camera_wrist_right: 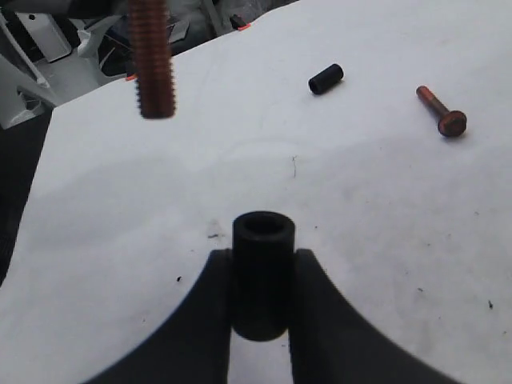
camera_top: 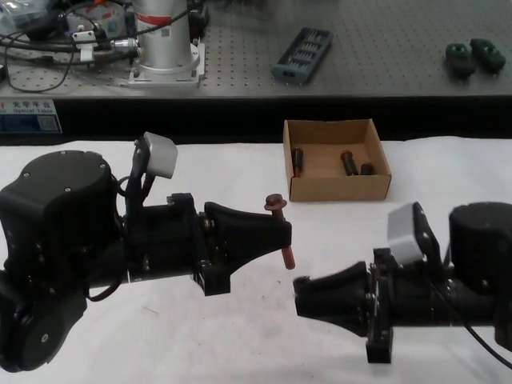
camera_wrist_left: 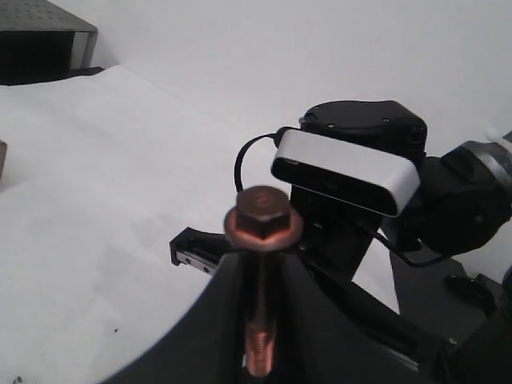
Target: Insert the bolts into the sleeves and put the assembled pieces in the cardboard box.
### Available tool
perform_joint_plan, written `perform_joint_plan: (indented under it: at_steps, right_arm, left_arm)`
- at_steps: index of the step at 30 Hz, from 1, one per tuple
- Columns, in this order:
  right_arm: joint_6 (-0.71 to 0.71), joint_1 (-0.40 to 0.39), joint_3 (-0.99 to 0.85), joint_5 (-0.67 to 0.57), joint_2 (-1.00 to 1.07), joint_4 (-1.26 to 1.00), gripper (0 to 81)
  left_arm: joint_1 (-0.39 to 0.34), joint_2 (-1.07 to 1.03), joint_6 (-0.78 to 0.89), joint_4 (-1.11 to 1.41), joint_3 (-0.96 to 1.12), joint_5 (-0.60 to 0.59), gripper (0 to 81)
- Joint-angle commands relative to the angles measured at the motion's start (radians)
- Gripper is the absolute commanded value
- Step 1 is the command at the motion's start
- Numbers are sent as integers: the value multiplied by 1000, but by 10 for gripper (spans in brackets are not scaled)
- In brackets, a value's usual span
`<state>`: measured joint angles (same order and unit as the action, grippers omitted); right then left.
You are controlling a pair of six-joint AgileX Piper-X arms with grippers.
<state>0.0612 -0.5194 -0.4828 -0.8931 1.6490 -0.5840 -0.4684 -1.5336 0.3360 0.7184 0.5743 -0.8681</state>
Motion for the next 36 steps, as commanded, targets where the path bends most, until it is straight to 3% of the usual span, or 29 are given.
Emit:
perform_joint_plan:
  at_steps: [1,11,21,36]
  right_arm:
    - [0,6,-25,-22,15,-13,53]
    - [-2,4,-26,-22,15,-21,53]
    - [-2,4,-26,-24,33,-21,53]
    - [-24,-13,-26,-39,42,-29,53]
  left_arm:
    - [-4,-3,-40,22,13,44,7]
    - [11,-3,-89,-33,13,44,7]
    - [73,-3,-79,-37,13,-5,7]
    - [73,-3,-58,-88,13,-51,7]
